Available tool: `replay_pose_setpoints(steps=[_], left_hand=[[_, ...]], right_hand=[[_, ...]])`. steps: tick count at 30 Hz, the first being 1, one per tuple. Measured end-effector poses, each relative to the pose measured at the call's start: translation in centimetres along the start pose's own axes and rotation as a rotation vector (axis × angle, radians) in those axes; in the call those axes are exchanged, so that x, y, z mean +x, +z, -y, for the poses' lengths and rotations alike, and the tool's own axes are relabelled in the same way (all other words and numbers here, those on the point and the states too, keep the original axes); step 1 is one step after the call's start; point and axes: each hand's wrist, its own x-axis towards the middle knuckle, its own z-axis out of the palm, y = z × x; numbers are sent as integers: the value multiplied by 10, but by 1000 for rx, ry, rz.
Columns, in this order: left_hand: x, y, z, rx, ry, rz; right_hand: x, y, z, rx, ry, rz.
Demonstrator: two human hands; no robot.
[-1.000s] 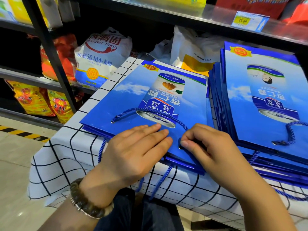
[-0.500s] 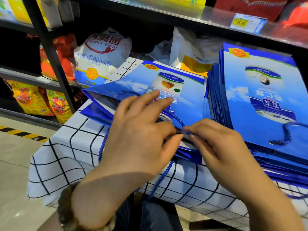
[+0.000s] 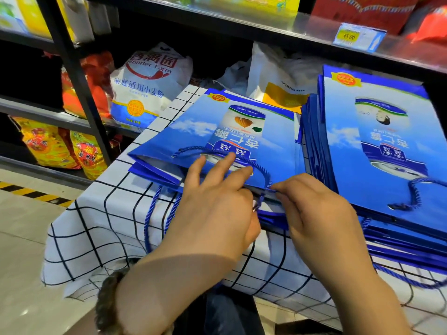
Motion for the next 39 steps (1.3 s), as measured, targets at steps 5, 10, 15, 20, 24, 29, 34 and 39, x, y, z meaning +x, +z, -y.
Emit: replay_pose_setpoints(steps=[5,10,15,20,24,29,34,39], left_hand=[[3,-24,9,-375,-191,183],[29,-24,5,-391,-264,195],[50,-1,-5,-173,-178,287],[50,2,-1,-242,-215,182],[47,6,8,-329,-319,85],[49,7,13,-327,-361,65],[40,-12,25,-351,-160,187],[25,-18,24,-223,37,324]], right_hand=[[-8,0,-6,47,-12,-57],[-17,8,-5,28,-20,-137],[-18,10,-5,-16,-12,-139],[-19,12,-5,-47,-44,-110],[-18,16,-3,-59,-43,-89],[-17,15,-2,-72,-41,-57],[-11,8,2,-56,26,-114],[-1,7,3,25,38,-255]])
